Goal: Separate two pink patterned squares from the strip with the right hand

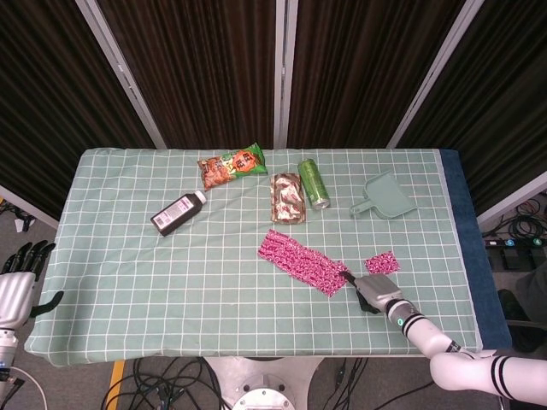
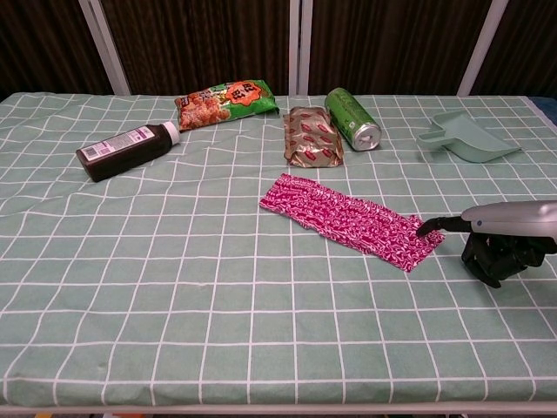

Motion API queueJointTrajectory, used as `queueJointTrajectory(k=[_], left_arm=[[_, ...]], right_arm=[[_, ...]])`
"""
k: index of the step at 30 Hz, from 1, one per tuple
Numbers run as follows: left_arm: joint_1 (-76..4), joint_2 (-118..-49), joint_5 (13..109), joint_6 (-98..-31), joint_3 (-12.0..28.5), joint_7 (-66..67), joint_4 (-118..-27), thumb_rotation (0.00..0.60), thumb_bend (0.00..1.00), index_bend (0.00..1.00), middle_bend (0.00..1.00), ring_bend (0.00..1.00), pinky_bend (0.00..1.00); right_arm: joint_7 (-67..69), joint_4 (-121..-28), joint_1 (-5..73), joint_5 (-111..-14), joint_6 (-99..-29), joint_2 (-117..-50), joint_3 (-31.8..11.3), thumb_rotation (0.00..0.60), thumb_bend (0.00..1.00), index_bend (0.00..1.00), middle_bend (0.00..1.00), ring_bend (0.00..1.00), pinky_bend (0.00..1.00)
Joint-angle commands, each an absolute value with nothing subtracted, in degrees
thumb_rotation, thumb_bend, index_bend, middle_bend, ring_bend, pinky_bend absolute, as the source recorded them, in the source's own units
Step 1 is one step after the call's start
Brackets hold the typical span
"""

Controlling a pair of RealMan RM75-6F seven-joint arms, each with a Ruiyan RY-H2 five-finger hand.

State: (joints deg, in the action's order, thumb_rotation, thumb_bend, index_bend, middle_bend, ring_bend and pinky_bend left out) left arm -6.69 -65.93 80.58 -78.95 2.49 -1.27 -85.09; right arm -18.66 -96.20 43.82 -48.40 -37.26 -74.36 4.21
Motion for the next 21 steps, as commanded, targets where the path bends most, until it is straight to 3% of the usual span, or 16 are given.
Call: queueJointTrajectory(k=[1, 21], left_arm=[[-6.65, -65.81, 80.48, -78.96, 2.52, -1.14, -85.26, 0.6, 0.25, 0.09, 0.05, 0.0, 0.14], [-6.27, -65.26, 80.31, -79.51, 2.77, -1.84, -85.84, 0.6, 0.25, 0.09, 0.05, 0.0, 0.14]], right_arm=[[-19.03, -96.67, 44.0, -48.35, -37.53, -74.4, 4.72, 0.6, 1.0, 0.07, 0.85, 0.93, 0.95], [-21.95, -103.27, 43.07, -53.34, -41.9, -74.1, 7.79, 0.6, 1.0, 0.07, 0.85, 0.93, 0.95]])
